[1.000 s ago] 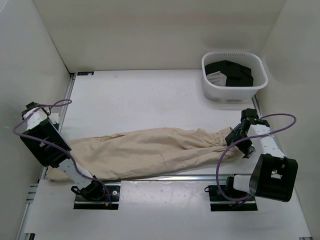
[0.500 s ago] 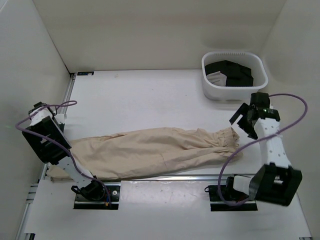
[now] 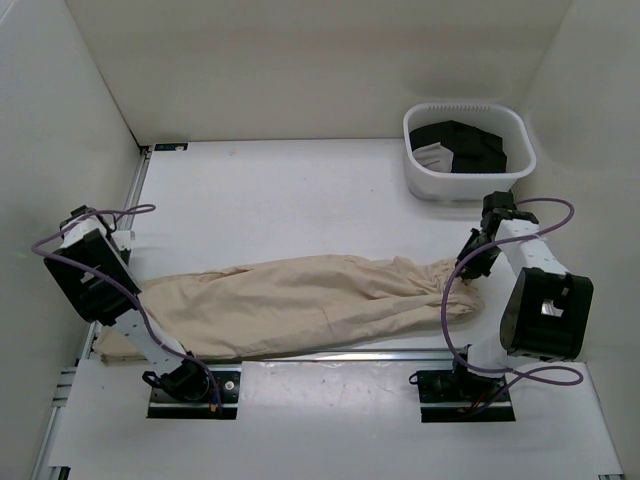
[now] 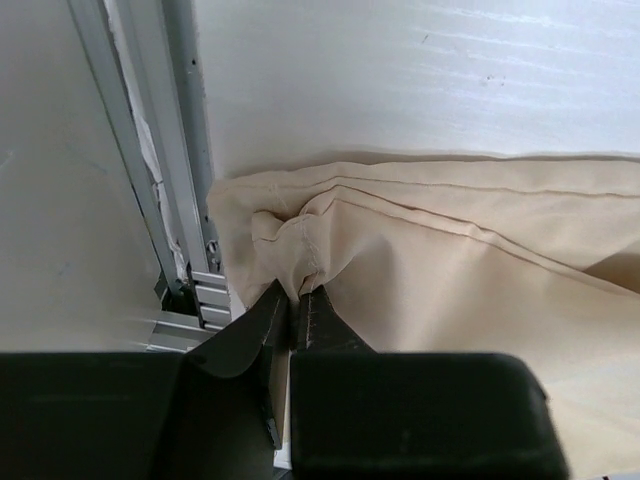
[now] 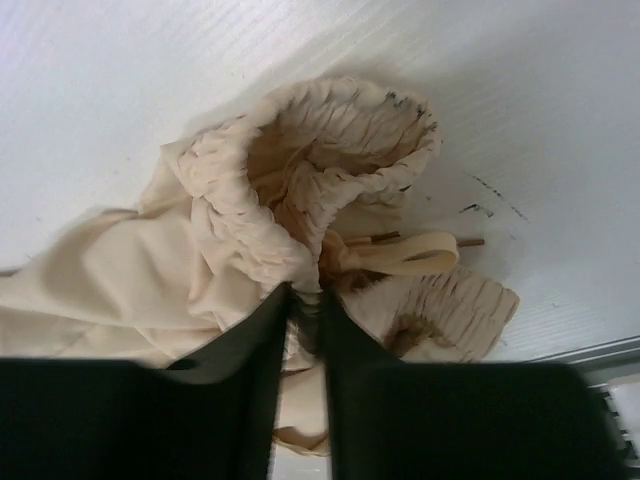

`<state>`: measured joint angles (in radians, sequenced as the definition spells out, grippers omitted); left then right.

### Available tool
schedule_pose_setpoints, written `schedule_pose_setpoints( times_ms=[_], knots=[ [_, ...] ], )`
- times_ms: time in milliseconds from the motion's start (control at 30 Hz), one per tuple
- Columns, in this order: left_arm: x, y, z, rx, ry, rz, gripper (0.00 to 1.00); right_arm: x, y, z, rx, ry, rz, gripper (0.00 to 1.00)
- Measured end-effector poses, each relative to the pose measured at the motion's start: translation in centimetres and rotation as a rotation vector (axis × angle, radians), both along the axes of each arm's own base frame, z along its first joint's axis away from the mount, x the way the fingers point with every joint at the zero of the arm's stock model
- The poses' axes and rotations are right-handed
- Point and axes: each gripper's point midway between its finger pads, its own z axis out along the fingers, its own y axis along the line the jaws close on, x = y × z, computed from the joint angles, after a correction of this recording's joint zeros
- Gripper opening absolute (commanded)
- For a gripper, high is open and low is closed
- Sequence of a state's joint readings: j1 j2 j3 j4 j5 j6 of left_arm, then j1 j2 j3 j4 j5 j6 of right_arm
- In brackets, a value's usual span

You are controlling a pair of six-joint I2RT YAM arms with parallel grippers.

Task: Fold and stack the trousers
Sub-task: Fold the trousers

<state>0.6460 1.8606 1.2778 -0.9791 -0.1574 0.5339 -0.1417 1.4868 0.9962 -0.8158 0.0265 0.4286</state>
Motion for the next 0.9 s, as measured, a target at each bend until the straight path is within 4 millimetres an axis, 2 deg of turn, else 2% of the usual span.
schedule_pose_setpoints(
  times_ms=[67,233,300,367,500,600,633,667,700,733,767,833,867,900],
  knots=[
    [0.0,0.0,-0.4,-0.005,0.010,0.000,0.14,0.2,0.0,-0.1,0.002,-0.005,-0.003,0.00],
    [0.4,0.6,-0.6,-0.001,0.020,0.002,0.14,0.3,0.0,0.1,0.007,-0.008,-0.014,0.00],
    [1.0,1.0,-0.4,0.008,0.009,0.004,0.14,0.6,0.2,0.9,0.026,-0.024,-0.041,0.00],
    [1.6,1.3,-0.3,0.014,0.000,0.007,0.14,1.6,0.4,2.8,0.048,-0.075,-0.080,0.00],
    [2.5,1.6,-0.8,0.019,0.006,0.001,0.14,5.6,0.3,8.0,0.071,-0.233,-0.159,0.00],
    [2.8,1.2,-1.4,0.014,0.026,-0.015,0.14,8.3,0.0,9.5,0.083,-0.273,-0.199,0.00],
    [2.9,1.0,-1.7,0.012,0.035,-0.021,0.14,9.2,-0.1,9.1,0.087,-0.261,-0.212,0.06],
    [2.9,0.9,-2.0,0.011,0.045,-0.025,0.14,9.9,-0.2,8.3,0.092,-0.239,-0.228,0.20],
    [2.9,0.8,-2.2,0.012,0.058,-0.031,0.14,10.6,-0.2,7.0,0.097,-0.207,-0.241,0.38],
    [2.9,0.9,-2.2,0.017,0.069,-0.035,0.14,11.0,-0.3,5.4,0.102,-0.166,-0.251,0.74],
    [2.9,0.8,-2.3,0.021,0.077,-0.040,0.14,11.3,-0.2,4.0,0.107,-0.128,-0.260,0.83],
    [2.8,0.9,-2.3,0.027,0.084,-0.042,0.14,11.5,-0.2,1.3,0.104,-0.046,-0.241,0.92],
    [2.8,0.9,-2.3,0.027,0.085,-0.042,0.16,11.7,-0.3,0.7,0.098,-0.024,-0.230,0.99],
    [2.9,0.9,-2.2,0.027,0.085,-0.042,0.28,11.9,-0.4,0.5,0.080,-0.016,-0.213,0.99]
  ],
)
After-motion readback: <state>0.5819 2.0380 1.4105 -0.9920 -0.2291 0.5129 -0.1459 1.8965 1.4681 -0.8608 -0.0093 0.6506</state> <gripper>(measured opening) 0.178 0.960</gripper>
